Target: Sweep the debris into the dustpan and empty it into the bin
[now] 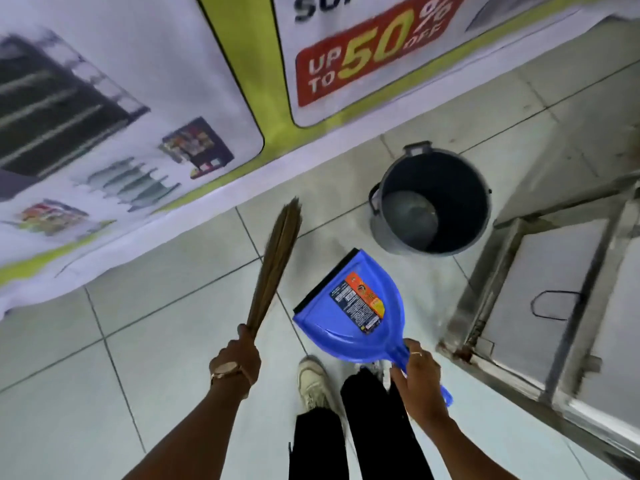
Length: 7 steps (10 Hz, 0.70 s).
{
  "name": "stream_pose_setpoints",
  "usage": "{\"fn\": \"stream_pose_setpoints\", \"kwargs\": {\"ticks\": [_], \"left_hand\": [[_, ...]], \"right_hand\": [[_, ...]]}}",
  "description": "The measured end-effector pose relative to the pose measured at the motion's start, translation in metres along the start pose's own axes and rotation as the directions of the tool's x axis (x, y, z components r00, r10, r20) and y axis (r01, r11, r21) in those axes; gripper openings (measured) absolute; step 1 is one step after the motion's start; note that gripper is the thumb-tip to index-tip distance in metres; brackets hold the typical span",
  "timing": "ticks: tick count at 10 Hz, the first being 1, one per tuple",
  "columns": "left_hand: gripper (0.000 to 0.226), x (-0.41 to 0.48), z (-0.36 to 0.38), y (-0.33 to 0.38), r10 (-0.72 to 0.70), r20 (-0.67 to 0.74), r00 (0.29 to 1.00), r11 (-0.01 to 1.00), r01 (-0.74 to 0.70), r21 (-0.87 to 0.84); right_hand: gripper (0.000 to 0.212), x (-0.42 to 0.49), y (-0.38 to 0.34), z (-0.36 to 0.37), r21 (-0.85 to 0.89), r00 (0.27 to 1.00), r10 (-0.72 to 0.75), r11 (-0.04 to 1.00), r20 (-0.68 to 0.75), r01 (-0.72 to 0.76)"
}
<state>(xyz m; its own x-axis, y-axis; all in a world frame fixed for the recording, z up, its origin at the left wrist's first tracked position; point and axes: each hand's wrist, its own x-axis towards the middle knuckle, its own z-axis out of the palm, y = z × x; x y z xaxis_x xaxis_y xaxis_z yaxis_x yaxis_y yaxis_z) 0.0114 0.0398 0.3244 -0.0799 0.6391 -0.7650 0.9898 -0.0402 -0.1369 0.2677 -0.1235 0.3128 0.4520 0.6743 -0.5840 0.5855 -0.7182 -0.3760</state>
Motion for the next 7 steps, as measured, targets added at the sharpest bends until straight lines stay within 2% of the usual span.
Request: {"fn": "stream_pose_setpoints", "kwargs": {"ticks": [2, 4, 5, 6, 7], "left_hand": [[0.055, 0.144, 0.106, 0.009, 0.026, 0.006, 1.000, 1.000, -0.026, -0.009], [0.058, 0.238, 0.170, 0.050, 0.016, -0.039, 0.999, 0.994, -0.020, -0.112], [0.064, 0.257, 0.179, 0.071, -0.008, -0.036, 0.999, 0.990, 0.002, -0.141], [0.079, 0.263, 0.184, 0.085, -0.035, 0.024, 0.999, 0.989, 0.038, -0.140], [0.079, 0.256, 0.174, 0.097, -0.060, 0.015, 0.998, 0.986, 0.062, -0.158]], "right_hand": [[0.046, 0.113, 0.046, 0.117, -0.117, 1.000, -0.006, 0.993, -0.005, 0.005], [0.045, 0.202, 0.090, 0.192, -0.010, 0.987, 0.140, 0.990, -0.077, -0.141], [0.042, 0.223, 0.099, 0.203, 0.028, 0.975, 0.204, 0.979, -0.084, -0.203], [0.051, 0.234, 0.105, 0.203, -0.075, 0.973, 0.229, 0.971, -0.001, -0.228], [0.074, 0.230, 0.095, 0.189, -0.183, 0.967, 0.251, 0.953, 0.036, -0.241]]}}
